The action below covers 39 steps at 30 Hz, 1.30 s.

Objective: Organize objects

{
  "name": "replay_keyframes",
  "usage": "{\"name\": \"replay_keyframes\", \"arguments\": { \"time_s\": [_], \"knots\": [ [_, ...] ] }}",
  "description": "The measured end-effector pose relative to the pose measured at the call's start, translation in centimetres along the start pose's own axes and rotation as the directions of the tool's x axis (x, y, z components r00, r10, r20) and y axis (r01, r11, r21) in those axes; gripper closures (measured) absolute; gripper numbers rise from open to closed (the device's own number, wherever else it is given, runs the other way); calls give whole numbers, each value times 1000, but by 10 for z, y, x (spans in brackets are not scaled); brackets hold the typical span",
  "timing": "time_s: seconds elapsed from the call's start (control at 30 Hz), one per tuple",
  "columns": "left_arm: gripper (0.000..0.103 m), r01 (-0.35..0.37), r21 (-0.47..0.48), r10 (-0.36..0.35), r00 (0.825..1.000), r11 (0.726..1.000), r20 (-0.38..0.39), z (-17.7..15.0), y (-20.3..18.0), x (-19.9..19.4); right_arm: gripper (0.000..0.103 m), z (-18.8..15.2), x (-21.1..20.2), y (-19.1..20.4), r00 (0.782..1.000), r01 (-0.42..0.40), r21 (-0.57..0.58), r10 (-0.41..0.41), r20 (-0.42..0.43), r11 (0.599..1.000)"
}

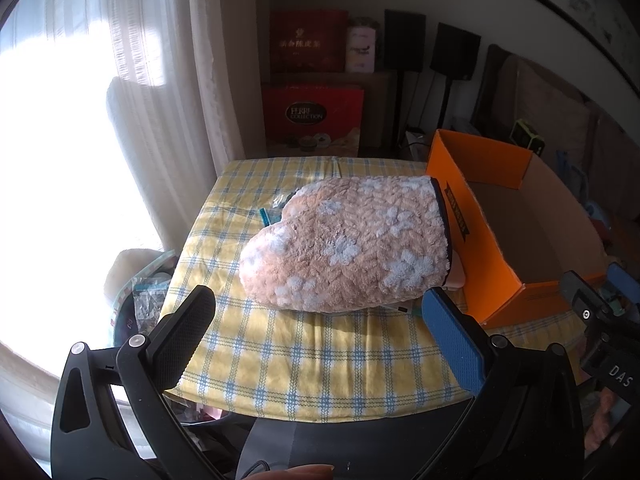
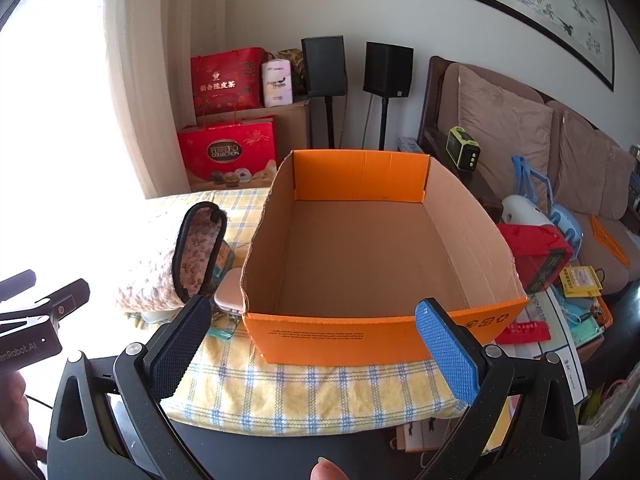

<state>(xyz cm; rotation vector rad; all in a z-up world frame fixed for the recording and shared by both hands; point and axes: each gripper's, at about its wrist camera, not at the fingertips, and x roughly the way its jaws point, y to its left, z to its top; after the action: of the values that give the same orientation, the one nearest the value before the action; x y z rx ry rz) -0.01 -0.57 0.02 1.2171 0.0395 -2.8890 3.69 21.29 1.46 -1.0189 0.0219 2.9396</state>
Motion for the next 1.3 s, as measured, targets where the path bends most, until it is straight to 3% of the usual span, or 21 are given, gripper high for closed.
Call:
{"name": "replay_keyframes", "arguments": {
  "time_s": [1.3],
  "knots": [
    [0, -20, -8, 20, 1000, 1000, -6, 10, 20, 11, 0, 13, 8, 21, 999, -38, -59, 39, 13, 998]
  ]
}}
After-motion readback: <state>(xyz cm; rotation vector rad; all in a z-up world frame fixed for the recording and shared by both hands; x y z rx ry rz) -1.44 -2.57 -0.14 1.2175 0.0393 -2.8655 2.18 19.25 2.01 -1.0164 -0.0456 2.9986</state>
